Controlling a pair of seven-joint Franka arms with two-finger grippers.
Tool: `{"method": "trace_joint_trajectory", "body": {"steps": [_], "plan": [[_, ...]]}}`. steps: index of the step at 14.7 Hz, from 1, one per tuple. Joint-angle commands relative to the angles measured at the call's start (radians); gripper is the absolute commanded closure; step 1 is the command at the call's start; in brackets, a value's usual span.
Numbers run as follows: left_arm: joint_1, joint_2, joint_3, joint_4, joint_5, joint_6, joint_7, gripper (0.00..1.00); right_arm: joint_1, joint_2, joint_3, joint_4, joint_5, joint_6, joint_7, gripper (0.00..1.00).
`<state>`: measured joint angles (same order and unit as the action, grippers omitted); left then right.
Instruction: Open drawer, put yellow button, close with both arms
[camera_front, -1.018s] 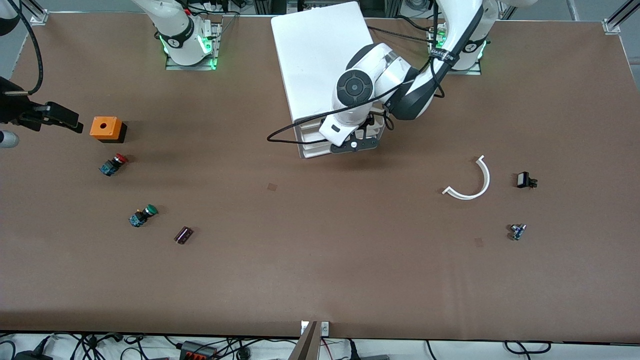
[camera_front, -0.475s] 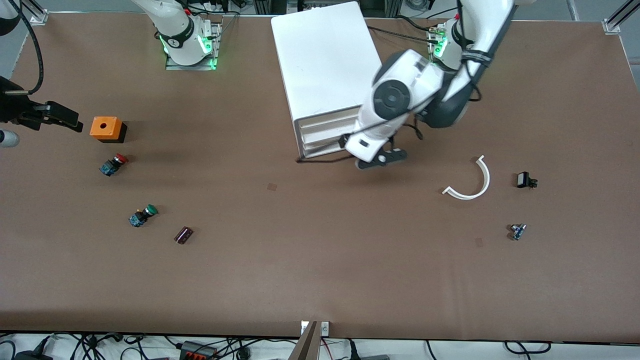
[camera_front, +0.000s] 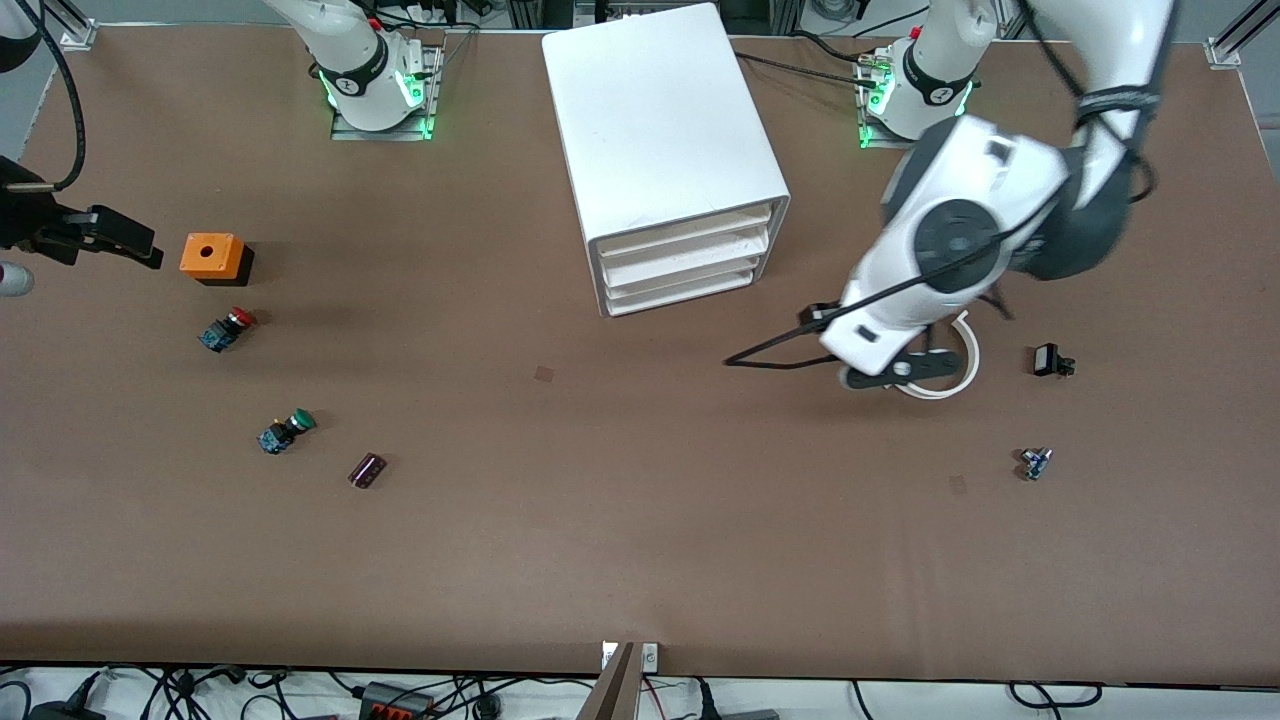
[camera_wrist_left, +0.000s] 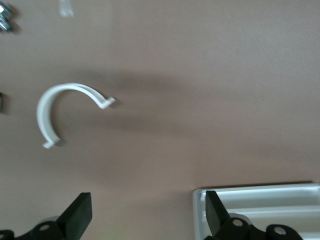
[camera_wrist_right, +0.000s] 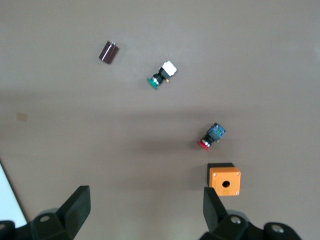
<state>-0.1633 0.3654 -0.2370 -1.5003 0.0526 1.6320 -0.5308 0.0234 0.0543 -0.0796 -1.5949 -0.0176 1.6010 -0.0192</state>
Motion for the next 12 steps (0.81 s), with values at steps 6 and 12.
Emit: {"method": "trace_joint_trajectory", "body": {"steps": [6, 12], "plan": [[0.205, -0.154, -0.007, -0.005, 0.013, -0.100, 0.429, 0.00, -0.014, -0.022, 0.014, -0.039, -0.022, 0.037, -0.019, 0.00], [0.200, -0.348, 0.099, -0.156, -0.048, 0.012, 0.532, 0.00, -0.005, -0.019, 0.017, -0.036, -0.022, 0.050, -0.010, 0.00]]}}
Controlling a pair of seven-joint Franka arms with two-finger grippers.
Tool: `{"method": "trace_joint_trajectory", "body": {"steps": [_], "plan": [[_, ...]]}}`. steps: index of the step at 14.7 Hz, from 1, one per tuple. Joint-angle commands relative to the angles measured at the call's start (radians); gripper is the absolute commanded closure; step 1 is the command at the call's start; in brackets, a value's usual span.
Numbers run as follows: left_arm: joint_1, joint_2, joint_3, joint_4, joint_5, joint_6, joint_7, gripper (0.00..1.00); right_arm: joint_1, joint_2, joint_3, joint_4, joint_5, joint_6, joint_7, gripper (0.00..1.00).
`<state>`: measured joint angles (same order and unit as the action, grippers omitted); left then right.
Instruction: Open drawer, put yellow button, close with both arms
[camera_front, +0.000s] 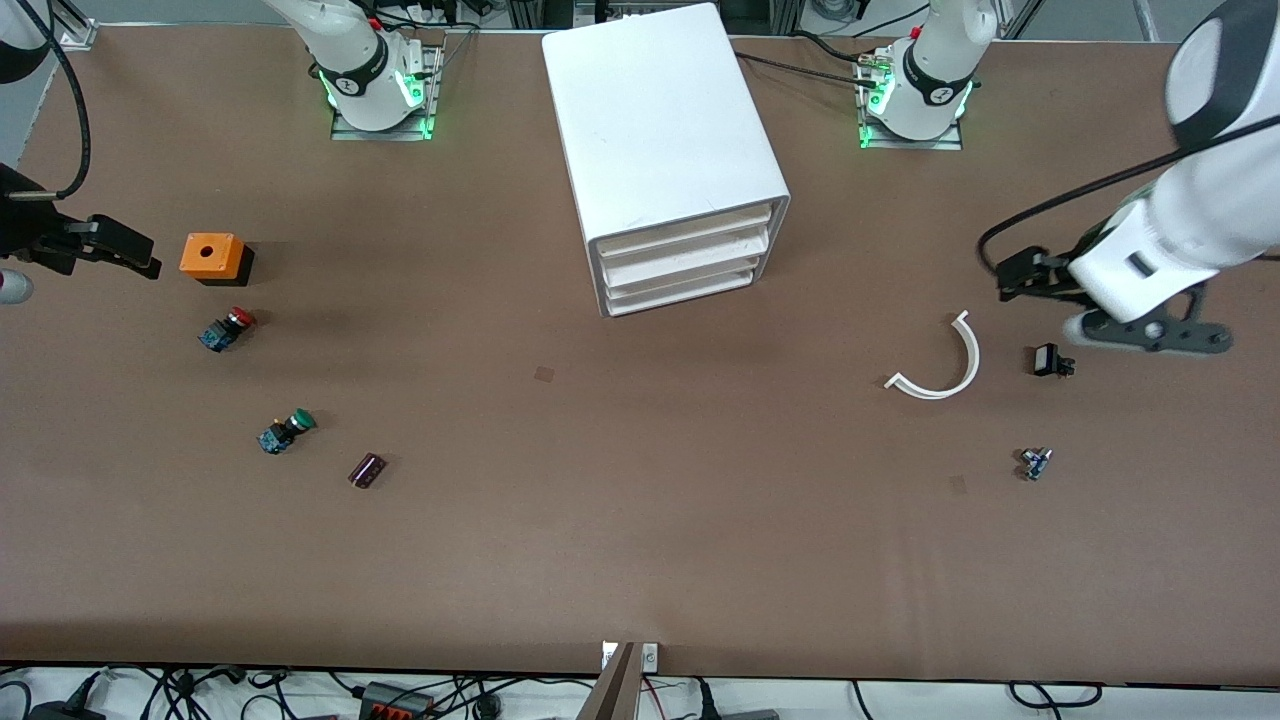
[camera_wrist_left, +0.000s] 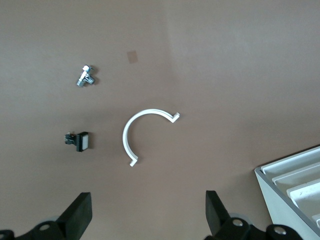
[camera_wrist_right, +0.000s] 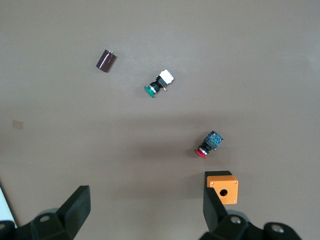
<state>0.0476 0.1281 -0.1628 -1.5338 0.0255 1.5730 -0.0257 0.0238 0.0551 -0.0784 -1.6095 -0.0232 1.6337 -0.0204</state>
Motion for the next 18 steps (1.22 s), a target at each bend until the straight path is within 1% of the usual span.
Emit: {"method": "trace_joint_trajectory", "body": {"steps": [1, 2, 3, 4, 6, 9, 18], "plan": [[-0.009, -0.154, 0.026, -0.173, -0.021, 0.147, 0.020, 0.00, -0.001, -0.020, 0.015, -0.020, -0.017, 0.020, -0.007, 0.00], [-0.009, -0.189, 0.043, -0.227, -0.024, 0.210, 0.023, 0.00, -0.001, -0.020, 0.015, -0.018, -0.017, 0.020, -0.009, 0.00], [-0.011, -0.211, 0.057, -0.262, -0.025, 0.238, 0.029, 0.00, -0.001, -0.020, 0.015, -0.018, -0.017, 0.021, -0.009, 0.00], [-0.011, -0.217, 0.058, -0.273, -0.024, 0.236, 0.029, 0.00, -0.001, -0.020, 0.015, -0.018, -0.018, 0.020, -0.009, 0.00], [-0.012, -0.219, 0.058, -0.273, -0.024, 0.234, 0.044, 0.00, -0.001, -0.021, 0.014, -0.017, -0.017, 0.020, -0.013, 0.00], [-0.011, -0.211, 0.057, -0.263, -0.024, 0.164, 0.067, 0.00, -0.002, -0.020, 0.015, -0.018, -0.017, 0.020, -0.016, 0.00], [-0.008, -0.209, 0.045, -0.258, -0.024, 0.156, 0.069, 0.00, -0.001, -0.015, 0.015, -0.020, -0.018, 0.020, -0.015, 0.00]]}}
